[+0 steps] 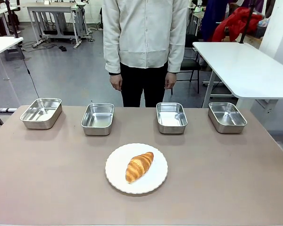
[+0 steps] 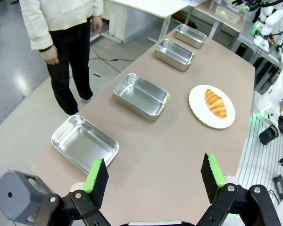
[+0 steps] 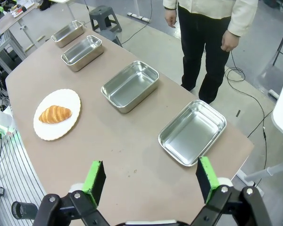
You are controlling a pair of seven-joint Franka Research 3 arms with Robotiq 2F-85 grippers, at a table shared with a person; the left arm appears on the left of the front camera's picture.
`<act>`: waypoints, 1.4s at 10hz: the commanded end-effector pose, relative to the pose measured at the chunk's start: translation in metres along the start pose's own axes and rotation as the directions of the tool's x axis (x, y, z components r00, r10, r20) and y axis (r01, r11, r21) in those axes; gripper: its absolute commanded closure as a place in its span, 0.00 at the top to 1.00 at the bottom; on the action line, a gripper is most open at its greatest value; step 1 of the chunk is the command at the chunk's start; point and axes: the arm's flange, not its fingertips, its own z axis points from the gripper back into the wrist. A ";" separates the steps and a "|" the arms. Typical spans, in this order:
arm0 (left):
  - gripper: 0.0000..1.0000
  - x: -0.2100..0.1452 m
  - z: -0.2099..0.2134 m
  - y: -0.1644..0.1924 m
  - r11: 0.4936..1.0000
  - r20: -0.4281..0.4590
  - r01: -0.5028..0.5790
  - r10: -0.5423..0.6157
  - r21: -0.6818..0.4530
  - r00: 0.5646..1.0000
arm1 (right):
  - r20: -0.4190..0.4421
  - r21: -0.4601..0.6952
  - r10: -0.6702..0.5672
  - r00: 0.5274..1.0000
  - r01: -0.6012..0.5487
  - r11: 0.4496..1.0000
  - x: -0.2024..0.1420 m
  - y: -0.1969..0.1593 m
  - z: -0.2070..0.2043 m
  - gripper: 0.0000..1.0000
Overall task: Place the bread in the container.
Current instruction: Place the Butter Roll into the Airtight Container indicated by the human.
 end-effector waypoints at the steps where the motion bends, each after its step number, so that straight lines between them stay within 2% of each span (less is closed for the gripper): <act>1: 1.00 -0.001 0.002 -0.001 1.000 0.005 0.011 -0.011 -0.006 1.000 | 0.015 0.005 0.009 1.000 -0.009 1.000 0.001 0.000 0.001 1.00; 14: 1.00 -0.001 0.002 -0.001 1.000 0.005 0.011 -0.011 -0.006 1.000 | 0.015 0.005 0.009 1.000 -0.009 1.000 0.001 0.000 0.001 1.00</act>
